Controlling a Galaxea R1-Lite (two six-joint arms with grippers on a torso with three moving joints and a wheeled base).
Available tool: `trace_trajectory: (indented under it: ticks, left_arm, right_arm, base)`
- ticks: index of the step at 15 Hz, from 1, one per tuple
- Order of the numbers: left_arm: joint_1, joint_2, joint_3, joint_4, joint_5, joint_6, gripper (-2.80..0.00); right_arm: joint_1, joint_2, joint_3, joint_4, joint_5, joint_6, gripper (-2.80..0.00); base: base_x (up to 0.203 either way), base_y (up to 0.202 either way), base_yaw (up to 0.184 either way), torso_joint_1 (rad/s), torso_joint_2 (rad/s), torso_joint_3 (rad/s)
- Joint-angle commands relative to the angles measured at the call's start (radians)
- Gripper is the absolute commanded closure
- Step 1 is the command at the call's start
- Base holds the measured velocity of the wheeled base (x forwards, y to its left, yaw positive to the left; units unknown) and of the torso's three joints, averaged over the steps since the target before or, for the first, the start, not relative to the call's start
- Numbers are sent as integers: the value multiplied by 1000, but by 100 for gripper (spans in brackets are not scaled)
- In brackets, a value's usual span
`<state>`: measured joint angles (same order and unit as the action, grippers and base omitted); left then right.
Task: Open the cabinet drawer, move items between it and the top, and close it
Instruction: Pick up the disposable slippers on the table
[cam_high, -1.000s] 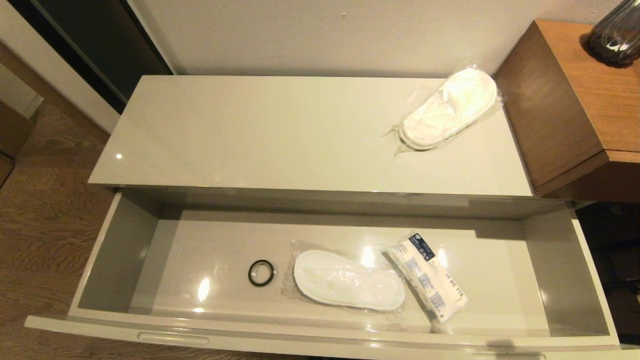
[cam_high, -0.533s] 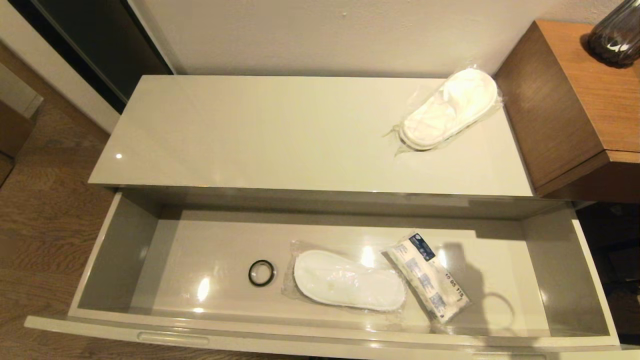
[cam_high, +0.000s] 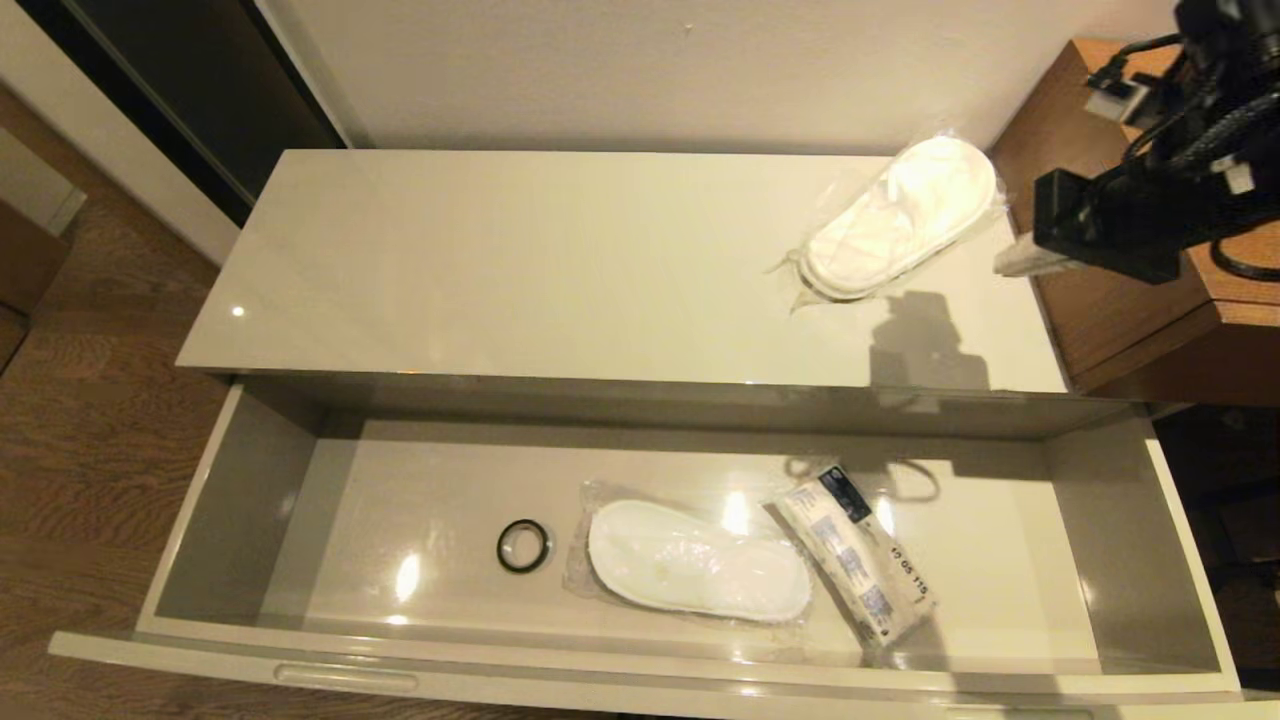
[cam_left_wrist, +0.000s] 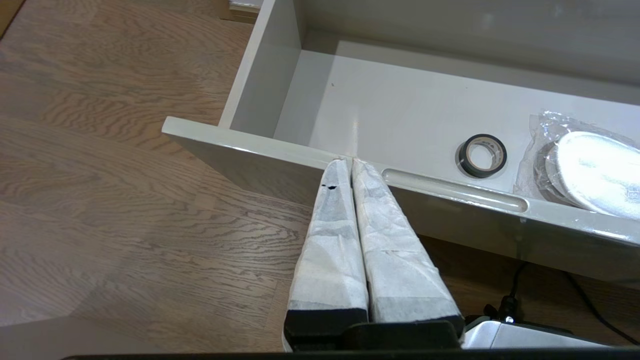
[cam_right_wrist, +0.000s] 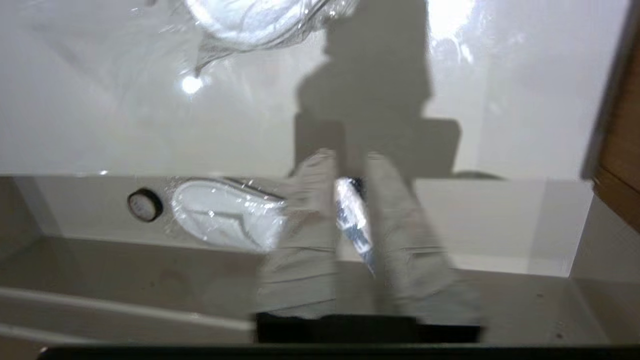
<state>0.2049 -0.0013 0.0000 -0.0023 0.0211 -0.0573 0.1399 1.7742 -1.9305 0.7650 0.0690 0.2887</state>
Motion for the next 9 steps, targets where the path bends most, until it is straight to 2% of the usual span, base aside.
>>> trace_trajectory:
  ticks: [1, 3, 6, 9]
  left_arm:
    - [1, -39, 0, -1, 0, -1, 0]
    - [1, -39, 0, -1, 0, -1, 0]
    - [1, -39, 0, -1, 0, -1, 0]
    - [1, -39, 0, -1, 0, -1, 0]
  right_arm:
    - [31, 73, -6, -32, -24, 3, -280]
    - [67, 72, -4, -82, -59, 0, -280]
    - [125, 80, -2, -195, -206, -6, -280]
    - [236, 123, 7, -313, -464, -5, -280]
  base:
    - [0, 0, 0, 0, 0, 0]
    - [0, 0, 0, 0, 0, 0]
    - [0, 0, 0, 0, 0, 0]
    - [0, 0, 0, 0, 0, 0]
